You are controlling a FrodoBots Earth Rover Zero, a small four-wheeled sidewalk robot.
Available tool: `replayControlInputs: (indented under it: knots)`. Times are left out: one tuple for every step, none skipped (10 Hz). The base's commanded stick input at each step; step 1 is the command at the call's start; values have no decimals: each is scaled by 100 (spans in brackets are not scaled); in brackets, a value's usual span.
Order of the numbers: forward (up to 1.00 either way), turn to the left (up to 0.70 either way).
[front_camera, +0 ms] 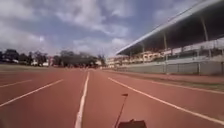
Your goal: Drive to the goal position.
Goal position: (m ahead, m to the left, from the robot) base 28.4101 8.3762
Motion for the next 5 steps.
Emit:
replayControlInputs:
  knots:
    - [70,0]
    - [70,0]
    - [70,0]
    - [70,0]
    - [70,0]
